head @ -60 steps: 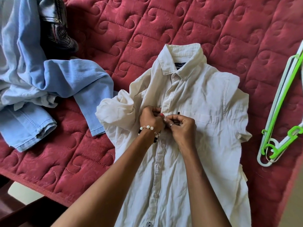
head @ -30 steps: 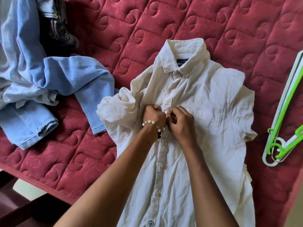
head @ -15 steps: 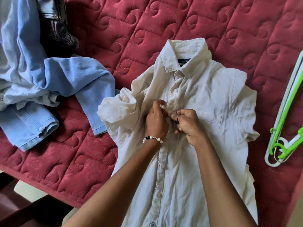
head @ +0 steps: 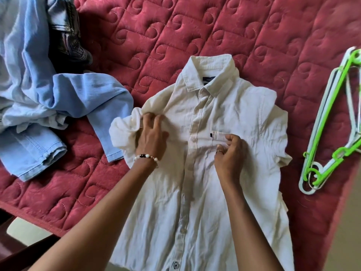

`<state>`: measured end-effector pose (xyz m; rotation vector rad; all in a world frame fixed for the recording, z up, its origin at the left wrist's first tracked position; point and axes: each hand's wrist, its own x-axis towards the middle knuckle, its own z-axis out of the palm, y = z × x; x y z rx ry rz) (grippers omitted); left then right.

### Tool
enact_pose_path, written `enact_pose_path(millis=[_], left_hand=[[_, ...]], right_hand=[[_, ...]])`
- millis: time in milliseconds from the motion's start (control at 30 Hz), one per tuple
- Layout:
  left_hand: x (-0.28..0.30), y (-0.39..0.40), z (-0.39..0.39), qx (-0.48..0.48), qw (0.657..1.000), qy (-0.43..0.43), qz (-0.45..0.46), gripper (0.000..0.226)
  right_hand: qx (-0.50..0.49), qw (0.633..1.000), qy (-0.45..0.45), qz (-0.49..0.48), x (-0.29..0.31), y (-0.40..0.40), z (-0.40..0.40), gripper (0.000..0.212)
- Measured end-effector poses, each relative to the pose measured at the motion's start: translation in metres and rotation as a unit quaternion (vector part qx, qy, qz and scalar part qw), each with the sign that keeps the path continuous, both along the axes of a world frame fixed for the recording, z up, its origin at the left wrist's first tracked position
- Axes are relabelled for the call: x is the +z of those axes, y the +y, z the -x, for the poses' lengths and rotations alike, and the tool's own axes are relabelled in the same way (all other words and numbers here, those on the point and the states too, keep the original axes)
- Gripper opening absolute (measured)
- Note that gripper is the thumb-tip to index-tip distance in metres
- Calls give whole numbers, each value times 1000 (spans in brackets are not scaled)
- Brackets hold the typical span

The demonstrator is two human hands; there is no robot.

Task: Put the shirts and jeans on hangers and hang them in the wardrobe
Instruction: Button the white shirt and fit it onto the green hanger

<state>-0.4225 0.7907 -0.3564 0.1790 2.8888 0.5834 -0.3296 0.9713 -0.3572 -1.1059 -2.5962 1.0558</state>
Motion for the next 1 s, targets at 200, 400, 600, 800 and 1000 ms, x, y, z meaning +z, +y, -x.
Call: enact_pose_path(millis=[200,400,600,800,1000], left_hand=[[7,-4,7,48,989,11,137,56],[36,-14,51,215,977,2,2,25],[47,-35,68,228,971,72,-27,26],[36,-18,78,51,995,-29,76,41],[33,-4,95,148,986,-57,57,35]], right_hand=[[-31,990,-66,-120,13,22,-6,48],[15,978,-83,-193,20,44,31,57],[-42,967,-150,-204,24,90,39,23],[-198,947,-133,-215,27,92,41,22],[249,940,41,-229,5,44,68,55]])
